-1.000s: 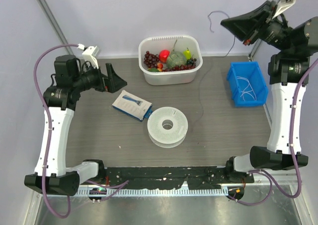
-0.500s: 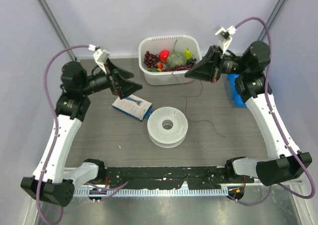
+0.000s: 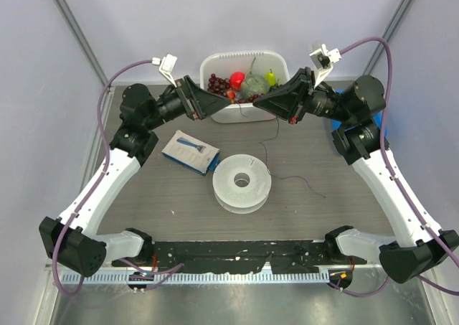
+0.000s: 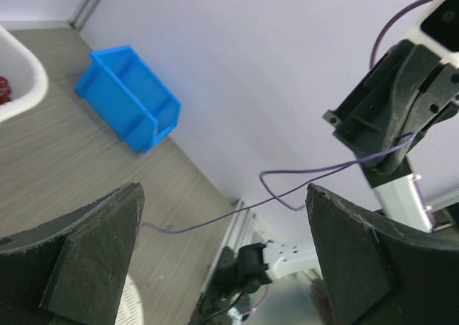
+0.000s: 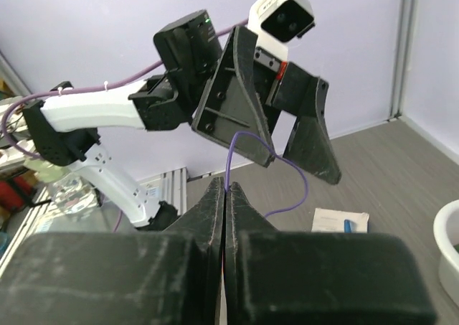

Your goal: Wrap the cables

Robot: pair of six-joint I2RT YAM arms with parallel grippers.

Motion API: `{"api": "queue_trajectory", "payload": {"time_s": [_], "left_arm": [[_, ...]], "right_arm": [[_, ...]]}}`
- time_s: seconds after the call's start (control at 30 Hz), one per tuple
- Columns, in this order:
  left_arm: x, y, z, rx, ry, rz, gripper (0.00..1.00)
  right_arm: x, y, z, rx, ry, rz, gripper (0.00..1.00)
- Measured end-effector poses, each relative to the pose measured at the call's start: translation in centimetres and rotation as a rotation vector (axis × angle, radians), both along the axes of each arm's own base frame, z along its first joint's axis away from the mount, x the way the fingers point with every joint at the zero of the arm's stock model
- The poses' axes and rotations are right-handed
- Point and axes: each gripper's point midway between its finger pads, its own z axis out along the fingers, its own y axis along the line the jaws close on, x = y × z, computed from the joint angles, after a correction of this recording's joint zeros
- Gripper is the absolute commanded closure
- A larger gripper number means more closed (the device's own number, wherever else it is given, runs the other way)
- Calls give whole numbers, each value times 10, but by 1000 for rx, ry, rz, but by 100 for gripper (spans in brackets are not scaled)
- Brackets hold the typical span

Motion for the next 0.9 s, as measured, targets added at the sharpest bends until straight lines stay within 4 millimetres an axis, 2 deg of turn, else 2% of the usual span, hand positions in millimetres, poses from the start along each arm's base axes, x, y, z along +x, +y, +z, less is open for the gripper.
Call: {"api": "queue_trajectory", "payload": {"time_s": [0.23, 0.6, 0.8, 0.9], "left_arm": [[4, -13, 5, -94, 93, 0, 1], [5, -26, 6, -163, 133, -21, 19], [17, -36, -8, -167, 187, -17, 33], [21, -38, -12, -168, 203, -11, 36]], "right_arm": [[12, 7, 4, 26, -32, -63, 99], [25, 17, 1, 41, -13, -99, 100], [29, 18, 3, 51, -13, -113, 99], [31, 19, 2, 51, -10, -113, 99]]}}
